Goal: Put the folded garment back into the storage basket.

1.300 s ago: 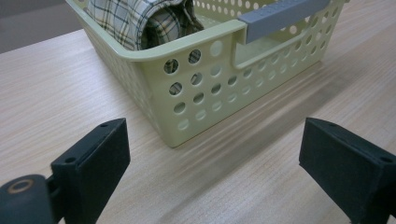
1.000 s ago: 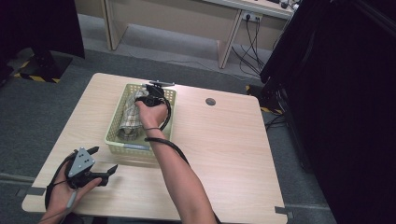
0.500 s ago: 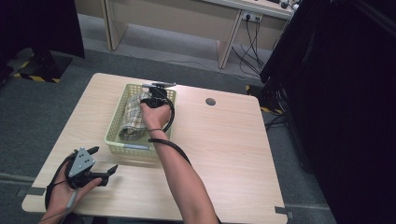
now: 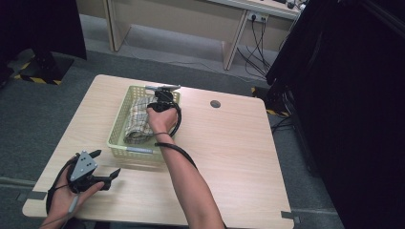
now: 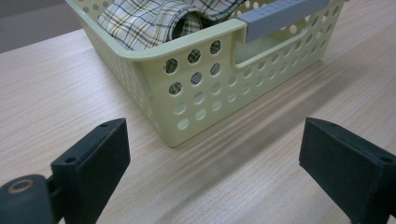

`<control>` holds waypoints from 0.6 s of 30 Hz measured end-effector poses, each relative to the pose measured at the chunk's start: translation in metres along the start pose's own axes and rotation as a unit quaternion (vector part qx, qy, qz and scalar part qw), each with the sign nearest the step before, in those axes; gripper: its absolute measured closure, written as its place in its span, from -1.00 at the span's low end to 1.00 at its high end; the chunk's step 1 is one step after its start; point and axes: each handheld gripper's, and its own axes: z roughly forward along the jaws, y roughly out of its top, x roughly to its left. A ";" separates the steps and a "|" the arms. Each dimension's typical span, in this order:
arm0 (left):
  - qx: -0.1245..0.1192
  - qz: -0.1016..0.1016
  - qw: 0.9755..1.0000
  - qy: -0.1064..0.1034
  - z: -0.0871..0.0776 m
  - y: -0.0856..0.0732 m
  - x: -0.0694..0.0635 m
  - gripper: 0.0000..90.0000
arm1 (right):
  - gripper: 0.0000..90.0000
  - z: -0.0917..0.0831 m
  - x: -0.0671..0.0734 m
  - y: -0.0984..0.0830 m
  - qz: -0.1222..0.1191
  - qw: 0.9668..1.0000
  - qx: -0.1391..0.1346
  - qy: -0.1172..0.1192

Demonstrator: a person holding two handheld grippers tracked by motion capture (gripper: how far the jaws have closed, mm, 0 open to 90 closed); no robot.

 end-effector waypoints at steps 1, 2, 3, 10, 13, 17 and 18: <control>0.000 0.000 1.000 0.000 0.000 0.000 0.000 -0.82 | 0.41 0.000 0.000 0.000 -0.002 1.000 0.002 -0.003; 0.000 0.000 1.000 0.000 0.000 0.000 0.000 -0.82 | 0.40 0.000 0.000 0.000 -0.003 1.000 0.004 -0.007; 0.000 0.000 1.000 0.000 0.000 0.000 0.000 -0.82 | 0.38 0.001 -0.001 0.000 -0.005 1.000 0.004 -0.011; 0.000 0.000 1.000 0.000 0.000 0.000 0.000 -0.82 | 0.28 0.002 -0.003 -0.002 -0.026 0.999 0.014 -0.039; 0.000 0.001 1.000 0.000 0.000 0.000 0.000 -0.82 | 0.23 0.003 -0.004 -0.002 -0.032 0.998 0.018 -0.051; 0.000 0.001 1.000 0.000 0.000 0.000 0.000 -0.82 | 0.10 0.004 -0.005 -0.003 -0.045 0.997 0.025 -0.065; 0.000 0.002 1.000 0.000 0.000 0.000 0.000 -0.82 | 0.09 0.004 -0.006 -0.003 -0.047 0.996 0.024 -0.069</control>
